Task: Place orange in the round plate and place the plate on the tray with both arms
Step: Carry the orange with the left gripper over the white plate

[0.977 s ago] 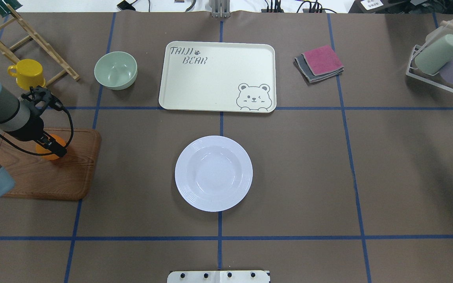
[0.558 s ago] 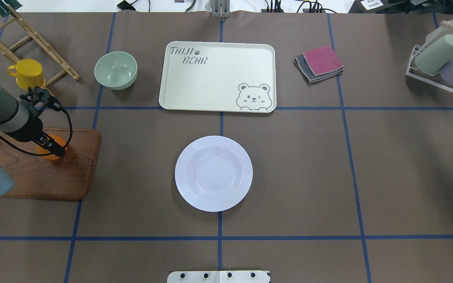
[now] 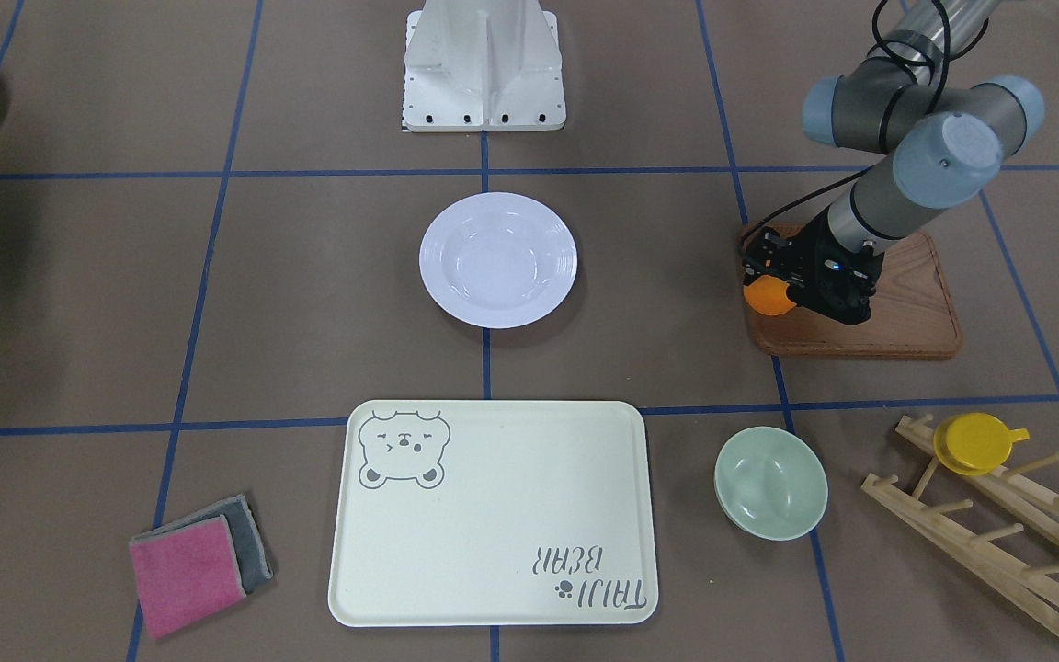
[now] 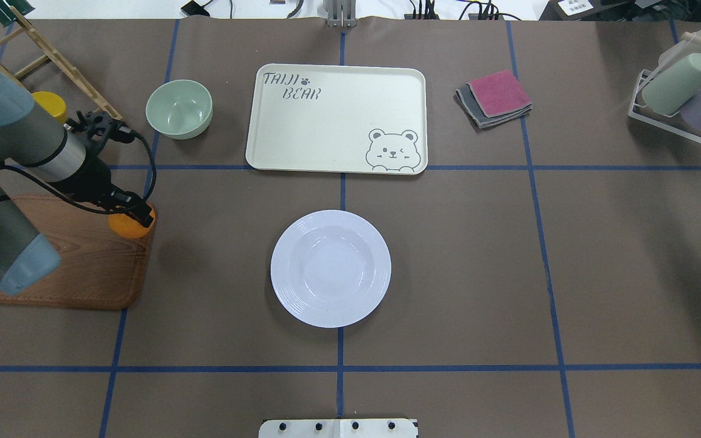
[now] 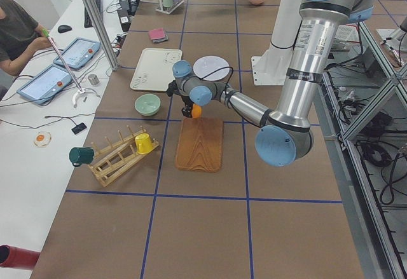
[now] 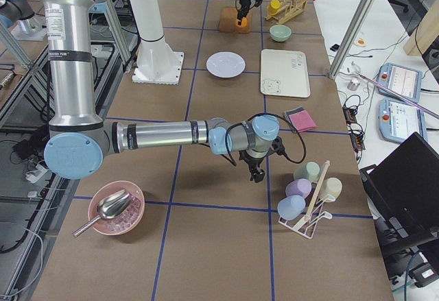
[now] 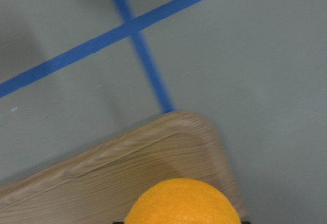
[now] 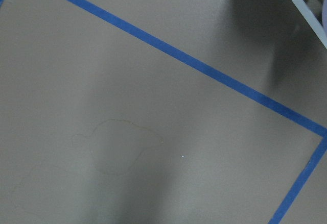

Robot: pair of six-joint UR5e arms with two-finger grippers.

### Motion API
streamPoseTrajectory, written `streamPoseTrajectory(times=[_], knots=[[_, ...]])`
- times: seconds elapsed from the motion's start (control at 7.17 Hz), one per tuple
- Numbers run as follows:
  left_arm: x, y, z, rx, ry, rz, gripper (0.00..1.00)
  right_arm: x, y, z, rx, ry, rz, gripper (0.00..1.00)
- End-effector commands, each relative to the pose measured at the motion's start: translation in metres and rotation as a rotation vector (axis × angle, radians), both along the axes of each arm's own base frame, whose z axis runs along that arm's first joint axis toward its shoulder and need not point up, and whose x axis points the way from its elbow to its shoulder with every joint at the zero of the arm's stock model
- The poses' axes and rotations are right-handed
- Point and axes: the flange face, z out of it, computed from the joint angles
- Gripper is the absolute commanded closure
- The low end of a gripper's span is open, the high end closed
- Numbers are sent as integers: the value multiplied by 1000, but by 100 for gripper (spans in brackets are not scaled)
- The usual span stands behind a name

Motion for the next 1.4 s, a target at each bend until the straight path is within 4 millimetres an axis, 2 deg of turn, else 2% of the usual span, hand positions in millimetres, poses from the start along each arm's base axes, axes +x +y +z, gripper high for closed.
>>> streamPoseTrajectory(times=[0.0,0.14,0.28,0.42,0.56,0.7,0.98,1.12,1.26], knots=[[70,16,-109,-207,60,-77,100,0,0,1,2,-1,1,0],[144,51,-174,-238,11,-132,100,0,0,0,3,-3,1,0],[191,54,-243,-239,-63,-163,100,-1,-1,0,3,-3,1,0],[227,43,-270,-261,-99,-176,100,-1,-1,-3,7,-5,1,0],[270,68,-269,-235,-143,-203,100,0,-1,-4,8,-6,3,0],[276,71,-260,-204,-161,-224,100,-1,-1,-2,7,-5,1,0],[277,69,-232,-185,-188,-224,100,-1,-1,0,3,-4,1,0],[275,67,-207,-137,-219,-214,100,-1,-1,0,2,-4,2,0],[272,69,-208,-132,-209,-206,100,-1,-1,-1,4,-5,1,0]])
